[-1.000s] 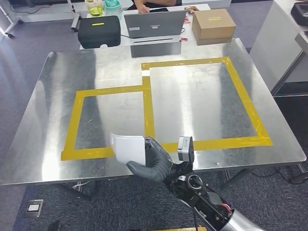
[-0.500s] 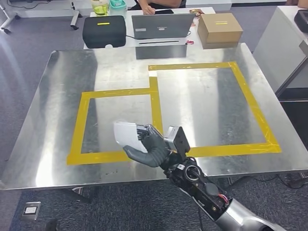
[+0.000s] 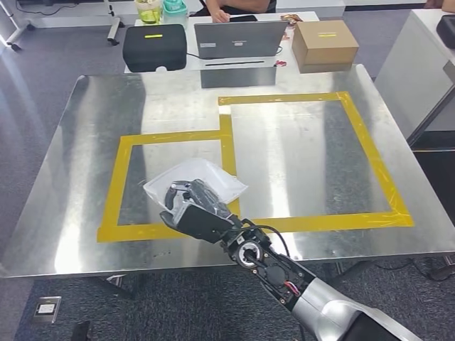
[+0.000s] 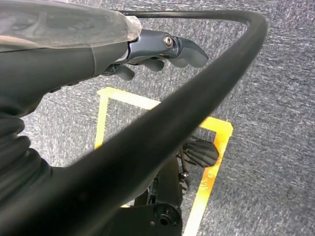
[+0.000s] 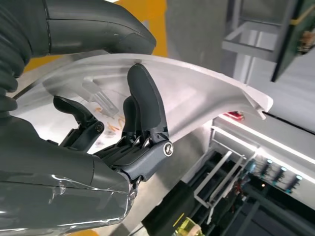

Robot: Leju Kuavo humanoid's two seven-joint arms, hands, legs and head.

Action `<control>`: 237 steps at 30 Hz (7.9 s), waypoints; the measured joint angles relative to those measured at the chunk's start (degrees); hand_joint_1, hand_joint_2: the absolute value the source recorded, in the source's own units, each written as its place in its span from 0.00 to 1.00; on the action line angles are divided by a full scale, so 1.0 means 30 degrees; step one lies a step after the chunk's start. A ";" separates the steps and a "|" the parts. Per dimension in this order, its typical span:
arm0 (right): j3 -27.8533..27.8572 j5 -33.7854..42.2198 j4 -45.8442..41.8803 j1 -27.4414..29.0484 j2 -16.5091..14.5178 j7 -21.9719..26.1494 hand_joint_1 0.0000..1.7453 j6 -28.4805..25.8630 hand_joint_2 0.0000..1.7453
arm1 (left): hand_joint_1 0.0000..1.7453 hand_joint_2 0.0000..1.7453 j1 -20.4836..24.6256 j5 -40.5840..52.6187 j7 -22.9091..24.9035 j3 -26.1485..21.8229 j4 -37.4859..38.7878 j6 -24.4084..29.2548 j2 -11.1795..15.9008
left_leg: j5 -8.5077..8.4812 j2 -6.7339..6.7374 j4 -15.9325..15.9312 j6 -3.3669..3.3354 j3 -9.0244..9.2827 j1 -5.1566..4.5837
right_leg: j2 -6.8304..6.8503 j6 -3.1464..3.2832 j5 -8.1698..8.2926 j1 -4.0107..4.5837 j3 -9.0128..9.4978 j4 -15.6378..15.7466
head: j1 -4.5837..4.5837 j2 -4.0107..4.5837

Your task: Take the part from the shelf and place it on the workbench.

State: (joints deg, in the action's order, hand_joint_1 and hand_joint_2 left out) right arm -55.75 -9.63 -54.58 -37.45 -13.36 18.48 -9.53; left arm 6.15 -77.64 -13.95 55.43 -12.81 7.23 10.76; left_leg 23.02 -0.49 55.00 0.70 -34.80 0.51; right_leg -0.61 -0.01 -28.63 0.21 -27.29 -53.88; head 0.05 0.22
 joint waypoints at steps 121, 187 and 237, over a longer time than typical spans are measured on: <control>0.0994 0.5724 -0.9552 0.3143 0.2177 0.3014 0.00 0.4566 0.00 | 0.00 0.00 -0.0160 -0.0098 -0.0004 -0.0120 0.0000 0.0277 -0.0164 | -0.0008 0.0036 -0.0084 0.0041 0.0158 0.0013 | -0.0054 0.0025 -0.0015 -0.0002 0.0053 0.0008 | -0.0047 0.0000; 0.1785 0.6568 -1.0595 0.5172 0.3732 0.2993 0.00 0.5457 0.00 | 0.00 0.00 -0.0034 0.0521 0.0326 -0.0270 0.0015 0.0058 -0.0157 | 0.1415 -0.0974 -0.0074 0.0696 0.2165 0.0453 | -0.0780 -0.0047 0.1982 -0.0308 -0.1819 0.0026 | -0.0674 0.0000; 0.2590 0.6739 -1.0487 0.5218 0.3907 0.3240 0.00 0.5661 0.00 | 0.00 0.00 0.0108 0.0486 0.0453 -0.0299 0.0015 0.0109 0.0027 | -0.0018 0.2355 -0.0158 0.0653 0.0569 0.0237 | 0.0810 0.0184 0.0231 -0.0155 0.0419 0.0251 | 0.0408 0.0000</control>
State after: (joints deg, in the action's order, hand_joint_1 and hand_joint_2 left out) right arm -47.98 10.59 -86.05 -21.79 -1.64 28.20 7.45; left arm 6.47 -76.18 -12.59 54.53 -12.76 7.56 10.85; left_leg 22.96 6.58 54.53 2.66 -33.10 1.22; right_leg 1.82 0.54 -27.94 -0.25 -26.04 -53.13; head 1.27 0.22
